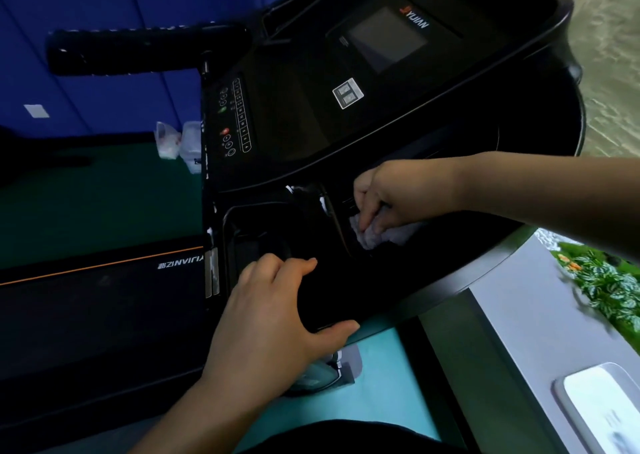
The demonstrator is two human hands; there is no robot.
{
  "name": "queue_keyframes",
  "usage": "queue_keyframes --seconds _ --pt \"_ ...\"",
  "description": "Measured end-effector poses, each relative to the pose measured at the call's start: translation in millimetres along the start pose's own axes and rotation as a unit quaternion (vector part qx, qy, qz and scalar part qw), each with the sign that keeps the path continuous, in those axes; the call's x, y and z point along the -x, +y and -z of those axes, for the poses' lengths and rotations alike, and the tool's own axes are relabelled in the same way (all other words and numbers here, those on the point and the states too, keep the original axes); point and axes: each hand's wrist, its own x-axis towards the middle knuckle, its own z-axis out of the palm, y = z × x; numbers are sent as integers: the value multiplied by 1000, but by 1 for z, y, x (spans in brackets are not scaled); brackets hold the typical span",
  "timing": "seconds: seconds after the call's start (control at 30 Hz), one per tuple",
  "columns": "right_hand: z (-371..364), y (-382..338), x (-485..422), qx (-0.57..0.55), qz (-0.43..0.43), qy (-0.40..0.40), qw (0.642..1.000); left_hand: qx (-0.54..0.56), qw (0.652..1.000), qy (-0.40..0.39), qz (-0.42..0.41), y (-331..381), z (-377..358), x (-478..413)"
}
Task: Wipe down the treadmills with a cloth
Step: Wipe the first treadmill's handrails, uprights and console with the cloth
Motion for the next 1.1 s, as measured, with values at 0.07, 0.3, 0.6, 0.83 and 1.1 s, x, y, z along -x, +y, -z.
queue_keyframes --seconds 0.07,0.3,0.6,0.83,1.1 --pt "-6 -1 -1 -25 -22 -34 999 -16 1000 14 -6 0 -1 -1" --pt "-4 2 -4 -64 -41 -122 990 -18 1000 13 -5 -1 -2 0" --pt "17 10 26 -94 -123 -144 977 -14 1000 9 7 1 -2 4" --pt "30 30 50 -85 -169 -23 982 -12 1000 1 17 1 0 7" --pt "72 44 91 42 -150 -18 988 -9 1000 3 19 3 -1 7"
